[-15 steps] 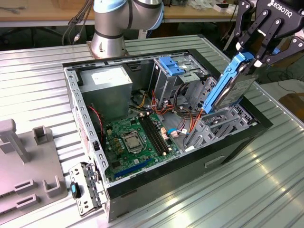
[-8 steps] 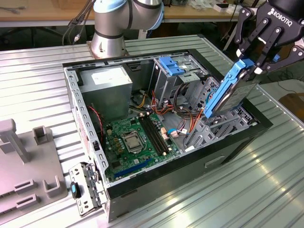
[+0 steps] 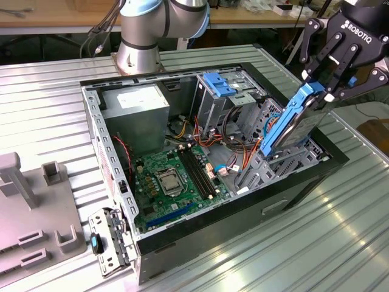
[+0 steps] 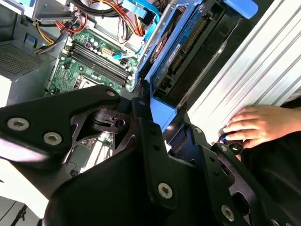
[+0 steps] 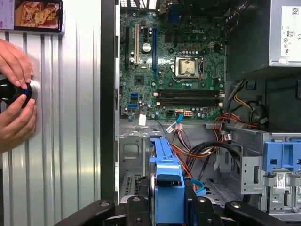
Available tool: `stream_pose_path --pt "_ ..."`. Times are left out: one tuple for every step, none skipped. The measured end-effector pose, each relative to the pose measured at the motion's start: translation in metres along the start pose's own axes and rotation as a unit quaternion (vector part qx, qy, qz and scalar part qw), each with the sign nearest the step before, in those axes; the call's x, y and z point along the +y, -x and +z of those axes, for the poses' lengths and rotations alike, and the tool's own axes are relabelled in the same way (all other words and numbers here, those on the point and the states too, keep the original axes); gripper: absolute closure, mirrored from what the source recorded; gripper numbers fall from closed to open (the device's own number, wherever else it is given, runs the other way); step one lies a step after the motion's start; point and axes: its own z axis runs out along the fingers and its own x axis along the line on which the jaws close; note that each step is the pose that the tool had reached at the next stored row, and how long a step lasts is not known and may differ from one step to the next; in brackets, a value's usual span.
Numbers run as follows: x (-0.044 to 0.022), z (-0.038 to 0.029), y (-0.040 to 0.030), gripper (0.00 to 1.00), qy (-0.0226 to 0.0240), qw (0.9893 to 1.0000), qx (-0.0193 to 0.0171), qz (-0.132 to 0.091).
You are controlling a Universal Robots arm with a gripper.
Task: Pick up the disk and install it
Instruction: 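Insert the disk into the insertion slot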
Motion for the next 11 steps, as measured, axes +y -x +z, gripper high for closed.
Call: stream_pose_path --pt "-0.0005 0.0019 -0.0001 0.63 0.0000 1.0000 0.0000 0.000" --pt "-0.0005 0.0034 -0.0002 0.63 0.0000 1.0000 -0.0001 0.000" --pt "-0.0005 0.0044 -0.0002 0.63 0.0000 1.0000 0.0000 0.000" --pt "-0.0005 0.0055 -0.0003 0.63 0.0000 1.0000 -0.0001 0.000" --pt "-0.0005 0.0063 -0.0003 0.63 0.0000 1.0000 -0.0001 0.000" --pt "-0.0005 0.0073 -0.0003 0.63 0.0000 1.0000 0.0000 0.000" --pt "-0.0005 0.0081 -0.0004 0.63 0.0000 1.0000 -0.0001 0.000" --pt "-0.0004 0.0088 -0.0004 0.63 0.0000 1.0000 0.0000 0.000" --pt "-0.0004 0.0101 -0.0005 0.63 0.0000 1.0000 -0.0001 0.000" --pt "-0.0004 0.0107 -0.0005 0.63 0.0000 1.0000 0.0000 0.000" --pt "-0.0004 0.0115 -0.0005 0.63 0.0000 1.0000 0.0002 0.000"
